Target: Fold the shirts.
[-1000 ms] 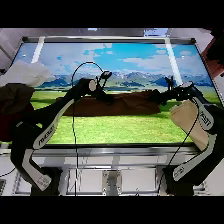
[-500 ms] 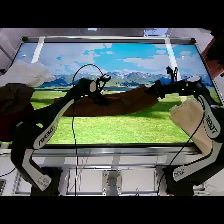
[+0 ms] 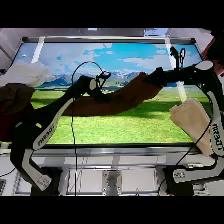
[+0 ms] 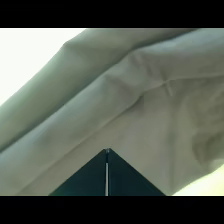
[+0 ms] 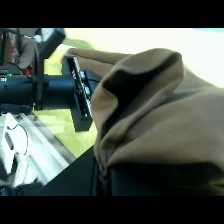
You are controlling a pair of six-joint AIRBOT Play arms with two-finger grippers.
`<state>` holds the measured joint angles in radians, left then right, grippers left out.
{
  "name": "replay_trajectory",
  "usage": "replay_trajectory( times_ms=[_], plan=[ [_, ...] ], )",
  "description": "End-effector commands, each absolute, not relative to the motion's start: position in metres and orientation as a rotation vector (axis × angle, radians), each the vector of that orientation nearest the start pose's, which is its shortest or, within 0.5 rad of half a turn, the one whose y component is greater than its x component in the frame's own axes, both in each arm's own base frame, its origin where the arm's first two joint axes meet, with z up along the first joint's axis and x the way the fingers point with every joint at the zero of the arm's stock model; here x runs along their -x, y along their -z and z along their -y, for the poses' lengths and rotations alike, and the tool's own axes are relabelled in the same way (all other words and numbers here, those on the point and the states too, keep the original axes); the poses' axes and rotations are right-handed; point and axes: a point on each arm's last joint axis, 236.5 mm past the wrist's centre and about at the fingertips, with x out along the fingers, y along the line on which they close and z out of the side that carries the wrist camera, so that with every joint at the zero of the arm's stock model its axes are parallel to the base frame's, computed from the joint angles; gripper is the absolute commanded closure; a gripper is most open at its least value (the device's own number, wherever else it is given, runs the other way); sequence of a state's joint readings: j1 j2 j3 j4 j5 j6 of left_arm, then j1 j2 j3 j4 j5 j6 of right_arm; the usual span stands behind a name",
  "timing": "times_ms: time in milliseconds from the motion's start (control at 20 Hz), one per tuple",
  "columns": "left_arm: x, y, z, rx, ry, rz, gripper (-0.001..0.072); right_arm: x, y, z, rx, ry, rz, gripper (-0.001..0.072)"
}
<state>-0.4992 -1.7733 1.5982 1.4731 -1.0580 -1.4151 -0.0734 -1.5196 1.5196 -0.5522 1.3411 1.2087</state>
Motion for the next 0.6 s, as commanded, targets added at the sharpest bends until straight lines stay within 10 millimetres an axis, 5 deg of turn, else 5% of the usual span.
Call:
replay_trajectory(
  times_ms=[0,100,250,400,550],
  plan=[
    [-0.464,-0.017,0.223,-0.523,0.455,-1.12,0.0691,-0.463,-0.186,-0.204,-0.498,-0.764,-0.905,0.069],
    [-0.476,-0.081,0.201,-0.548,0.381,-1.017,0.0691,-0.47,-0.199,-0.232,-0.481,-0.73,-0.857,0.069],
    [-0.468,-0.154,0.182,-0.488,0.35,-0.892,0.0691,-0.457,-0.191,-0.304,-0.487,-0.776,-0.863,0.0689],
    [-0.445,-0.195,0.17,-0.466,0.341,-0.846,0.0691,-0.438,-0.169,-0.396,-0.535,-0.845,-0.861,0.0689],
    [-0.423,-0.207,0.158,-0.463,0.333,-0.877,0.0691,-0.43,-0.148,-0.482,-0.647,-0.862,-0.761,0.0685]
  ],
)
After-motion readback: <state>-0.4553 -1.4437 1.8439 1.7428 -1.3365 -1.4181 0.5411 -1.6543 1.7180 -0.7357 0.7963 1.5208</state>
